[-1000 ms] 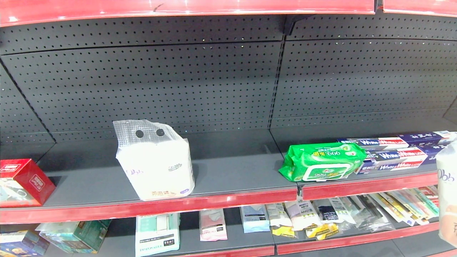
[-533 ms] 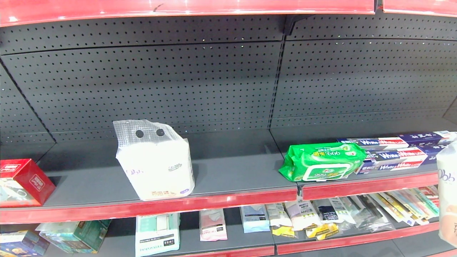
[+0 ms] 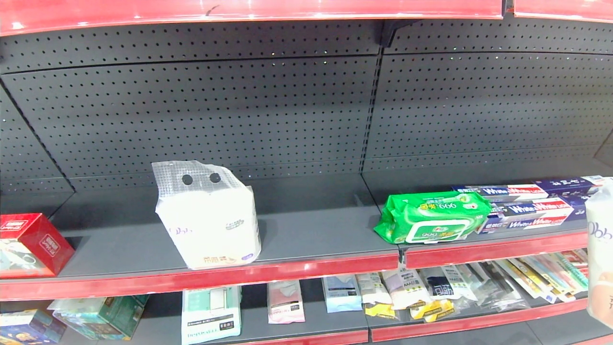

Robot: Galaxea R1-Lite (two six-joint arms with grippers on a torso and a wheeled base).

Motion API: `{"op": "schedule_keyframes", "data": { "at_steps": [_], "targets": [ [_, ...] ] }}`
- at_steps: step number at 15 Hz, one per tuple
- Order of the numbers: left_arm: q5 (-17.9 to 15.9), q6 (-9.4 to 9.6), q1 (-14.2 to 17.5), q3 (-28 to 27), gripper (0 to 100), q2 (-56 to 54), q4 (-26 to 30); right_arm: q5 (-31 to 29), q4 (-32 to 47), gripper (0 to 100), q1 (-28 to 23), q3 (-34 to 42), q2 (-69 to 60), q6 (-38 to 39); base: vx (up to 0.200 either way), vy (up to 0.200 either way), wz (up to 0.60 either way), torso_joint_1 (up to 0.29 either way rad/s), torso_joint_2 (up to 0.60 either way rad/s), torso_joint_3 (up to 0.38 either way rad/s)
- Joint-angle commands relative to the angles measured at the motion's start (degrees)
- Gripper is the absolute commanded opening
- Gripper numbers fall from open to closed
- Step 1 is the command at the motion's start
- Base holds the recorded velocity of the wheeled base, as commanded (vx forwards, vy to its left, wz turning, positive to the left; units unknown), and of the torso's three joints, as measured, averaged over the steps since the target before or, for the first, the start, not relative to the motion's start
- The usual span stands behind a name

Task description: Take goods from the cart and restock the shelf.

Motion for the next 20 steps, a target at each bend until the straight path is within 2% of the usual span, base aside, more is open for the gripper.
{"op": "schedule_keyframes", "data": {
  "at_steps": [1,4,5,7,8,14,20],
  "targets": [
    [0.11,-0.01,0.02,0.0,100,0.07,0.0,1.02,-0.01,0,0.85,-2.11,0.2,-0.13,0.0,0.0,0.0,0.0,0.0,0.0],
    [0.02,-0.01,0.02,0.0,100,0.07,0.0,3.4,-0.28,0,5.95,-5.28,4.6,-0.04,0.0,0.0,0.0,0.0,0.0,0.0],
    [0.11,-0.01,0.02,0.0,100,0.07,0.0,3.48,-0.45,0,9.11,-7.3,8.03,0.13,0.0,0.0,0.0,0.0,0.0,0.0],
    [0.11,-0.01,0.02,0.0,100,0.07,0.0,2.43,-0.1,0,19.48,-8.35,9.96,1.19,0.0,0.0,0.0,0.0,0.0,0.0],
    [0.02,-0.01,0.02,0.0,100,0.07,0.0,2.43,-0.01,0,23.09,-8.09,11.1,2.33,0.0,0.0,0.0,0.0,0.0,0.0],
    [0.02,-0.01,0.02,0.0,100,0.07,0.0,6.74,-0.63,0,24.32,-9.67,17.25,0.49,0.0,0.0,0.0,0.0,0.0,0.0],
    [0.11,-0.01,0.02,0.0,100,0.07,0.0,6.91,-0.8,0,24.93,-11.52,20.59,-0.48,0.0,0.0,0.0,0.0,0.0,0.0]
  ]
}}
